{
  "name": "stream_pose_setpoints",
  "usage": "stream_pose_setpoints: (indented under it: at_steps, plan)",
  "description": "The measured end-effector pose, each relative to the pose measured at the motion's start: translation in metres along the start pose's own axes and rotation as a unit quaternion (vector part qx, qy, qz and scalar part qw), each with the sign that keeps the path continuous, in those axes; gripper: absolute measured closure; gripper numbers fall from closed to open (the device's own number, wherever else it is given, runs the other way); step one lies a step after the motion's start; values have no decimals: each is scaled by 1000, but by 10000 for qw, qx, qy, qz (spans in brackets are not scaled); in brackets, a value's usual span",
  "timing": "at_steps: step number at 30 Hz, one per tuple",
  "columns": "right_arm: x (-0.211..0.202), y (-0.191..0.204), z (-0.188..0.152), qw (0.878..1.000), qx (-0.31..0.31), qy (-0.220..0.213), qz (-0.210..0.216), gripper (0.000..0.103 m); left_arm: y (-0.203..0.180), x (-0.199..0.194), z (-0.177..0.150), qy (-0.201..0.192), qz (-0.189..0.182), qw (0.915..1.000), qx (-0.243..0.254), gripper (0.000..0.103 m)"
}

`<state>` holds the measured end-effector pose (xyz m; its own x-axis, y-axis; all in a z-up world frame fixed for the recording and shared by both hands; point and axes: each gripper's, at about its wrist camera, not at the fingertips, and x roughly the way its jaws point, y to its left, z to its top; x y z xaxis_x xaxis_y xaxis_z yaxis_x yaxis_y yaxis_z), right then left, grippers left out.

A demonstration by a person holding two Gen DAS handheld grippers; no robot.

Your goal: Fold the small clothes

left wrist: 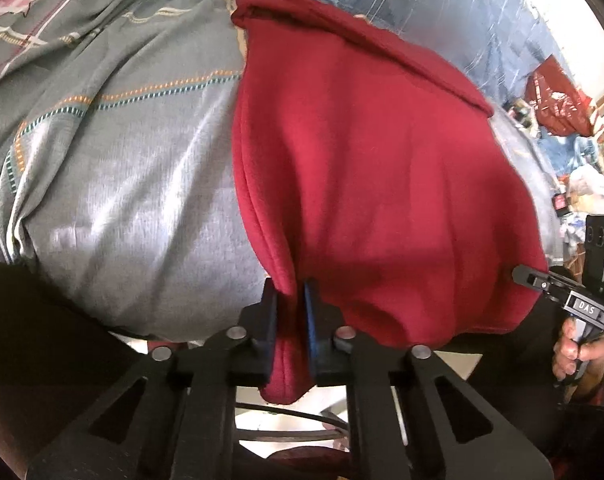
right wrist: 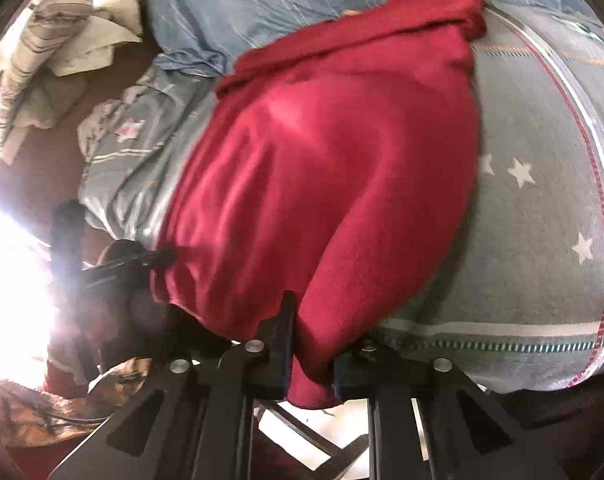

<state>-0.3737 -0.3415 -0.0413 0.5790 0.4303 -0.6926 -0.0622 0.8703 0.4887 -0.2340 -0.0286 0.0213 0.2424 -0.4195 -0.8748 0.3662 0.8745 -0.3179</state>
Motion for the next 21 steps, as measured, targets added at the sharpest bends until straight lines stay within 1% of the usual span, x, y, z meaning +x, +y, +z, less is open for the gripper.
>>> stream_pose_setpoints:
  at_steps: [1,3,4,6,8,11,15,18,21]
  plan:
    - [-3,1,1,10000,1,-51,56,91,0,-6,3,-47,-128,9999,-11,95]
    - [-17,3,6,9991,45,-265,314,91,1,-20,9,-190,-266,9995,15,95]
    - [-24,4,9,9983,54,-372,440,91,1,-29,12,-305,-281,9991,40,98]
    - [-39,6,14,9958,89,-643,643,91,0,-45,20,-564,-183,9982,100,98]
    - [-49,9,18,9936,87,-830,760,91,1,-58,28,-765,-190,9968,114,98]
    - [-60,10,23,9912,67,-1049,811,91,-1,-65,38,-932,-133,9954,158,98]
    - [-68,14,30,9869,139,-1351,866,91,-7,-70,49,-1096,-149,9937,159,98]
    - [-76,10,40,9830,187,-1574,927,91,-9,-78,64,-1314,-184,9911,122,98]
    - [-81,8,56,9805,176,-1757,856,91,-11,-85,84,-1599,-176,9869,87,98]
